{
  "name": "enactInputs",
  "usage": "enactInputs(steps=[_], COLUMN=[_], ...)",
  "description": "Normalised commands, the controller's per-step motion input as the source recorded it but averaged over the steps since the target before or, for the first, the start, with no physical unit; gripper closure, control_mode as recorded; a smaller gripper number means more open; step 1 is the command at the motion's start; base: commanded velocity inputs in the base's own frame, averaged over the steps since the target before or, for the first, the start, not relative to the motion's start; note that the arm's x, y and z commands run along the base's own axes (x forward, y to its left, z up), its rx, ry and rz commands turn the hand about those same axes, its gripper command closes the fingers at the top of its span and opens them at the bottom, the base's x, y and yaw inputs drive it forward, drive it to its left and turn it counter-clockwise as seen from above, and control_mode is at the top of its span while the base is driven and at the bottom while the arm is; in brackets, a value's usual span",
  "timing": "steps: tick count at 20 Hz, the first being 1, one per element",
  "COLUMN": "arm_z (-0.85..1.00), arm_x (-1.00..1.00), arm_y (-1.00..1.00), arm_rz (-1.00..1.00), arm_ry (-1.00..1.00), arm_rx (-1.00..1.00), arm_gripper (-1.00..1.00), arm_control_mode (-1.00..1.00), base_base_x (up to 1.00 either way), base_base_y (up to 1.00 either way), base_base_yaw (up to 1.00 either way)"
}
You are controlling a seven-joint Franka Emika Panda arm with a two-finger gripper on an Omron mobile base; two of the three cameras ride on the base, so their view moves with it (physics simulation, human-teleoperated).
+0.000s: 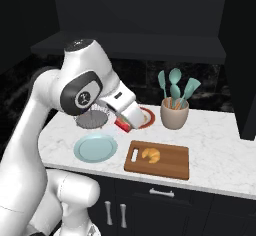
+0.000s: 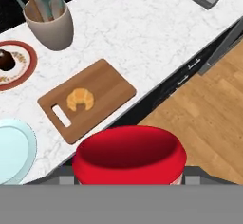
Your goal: From the different types of pastries on the counter, select a croissant and place it on the cutting board. Then retrieve a jar of jam from the cabinet and place it alongside the croissant on the cutting board.
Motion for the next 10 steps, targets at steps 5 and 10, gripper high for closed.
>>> enactInputs(steps=[5, 10], arm_z=[-0.30, -0.51], arm_x=[0.33, 0.28], arm_y=[-0.05, -0.16], arm_rz=[0.05, 0.00], arm_ry=[-0.31, -0.17], arm_rx=[-0.01, 0.00], arm_gripper=[1.00, 1.00], arm_control_mode=[-1.00, -1.00], base_base_x=[0.00, 0.00], base_base_y=[0.00, 0.00], base_base_yaw=[0.00, 0.00])
